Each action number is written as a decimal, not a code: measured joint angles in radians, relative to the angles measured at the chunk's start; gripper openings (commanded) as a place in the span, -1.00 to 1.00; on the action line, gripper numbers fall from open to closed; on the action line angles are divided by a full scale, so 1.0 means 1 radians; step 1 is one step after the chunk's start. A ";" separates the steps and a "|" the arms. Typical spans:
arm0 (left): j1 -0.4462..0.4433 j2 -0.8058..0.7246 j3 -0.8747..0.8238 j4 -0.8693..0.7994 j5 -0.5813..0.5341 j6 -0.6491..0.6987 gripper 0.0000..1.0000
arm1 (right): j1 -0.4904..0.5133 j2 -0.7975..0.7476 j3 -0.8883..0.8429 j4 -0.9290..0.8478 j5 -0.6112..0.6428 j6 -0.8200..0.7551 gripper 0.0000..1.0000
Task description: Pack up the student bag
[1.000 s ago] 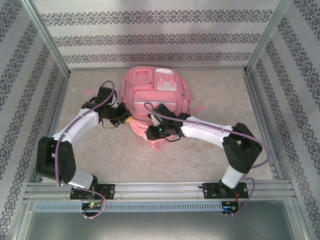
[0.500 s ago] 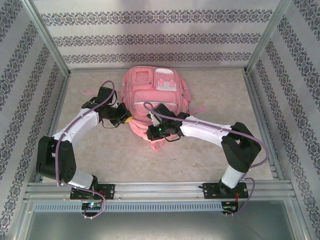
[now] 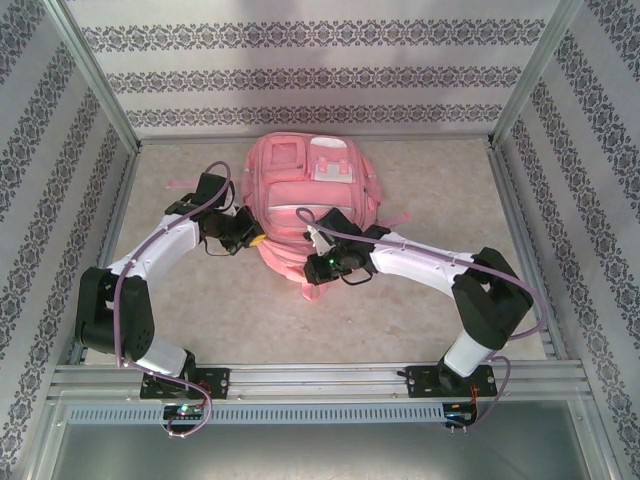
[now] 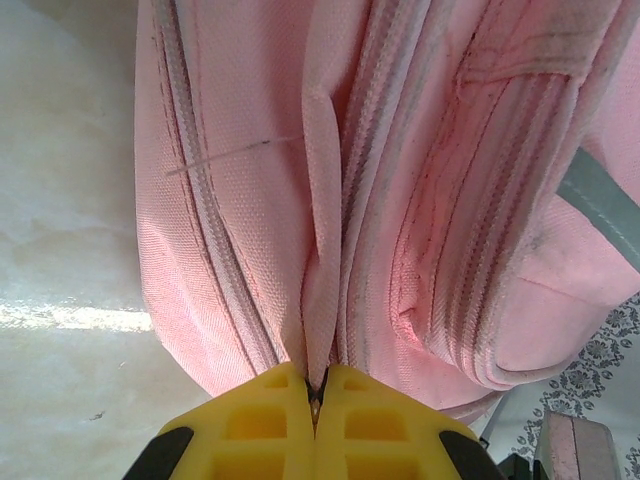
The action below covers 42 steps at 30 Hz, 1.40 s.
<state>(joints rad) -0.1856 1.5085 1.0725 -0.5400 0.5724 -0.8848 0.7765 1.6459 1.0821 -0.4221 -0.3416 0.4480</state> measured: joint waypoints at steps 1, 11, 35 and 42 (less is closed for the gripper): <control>0.003 0.000 0.000 -0.003 0.003 0.003 -1.00 | -0.010 -0.011 -0.010 -0.009 0.000 -0.010 -1.00; 0.023 0.000 0.019 -0.027 0.003 0.022 -1.00 | -0.120 -0.112 -0.095 -0.060 0.030 -0.064 -1.00; 0.021 -0.202 -0.045 -0.144 -0.069 -0.191 0.08 | 0.114 0.119 0.235 -0.047 0.077 0.179 -1.00; -0.074 -0.130 -0.052 -0.075 -0.073 -0.254 -0.14 | 0.131 0.138 0.244 -0.037 0.083 0.183 -1.00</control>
<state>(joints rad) -0.2592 1.3781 1.0206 -0.6151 0.4992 -1.1385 0.9073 1.7836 1.3258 -0.4587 -0.2584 0.6312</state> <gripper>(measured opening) 0.464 0.083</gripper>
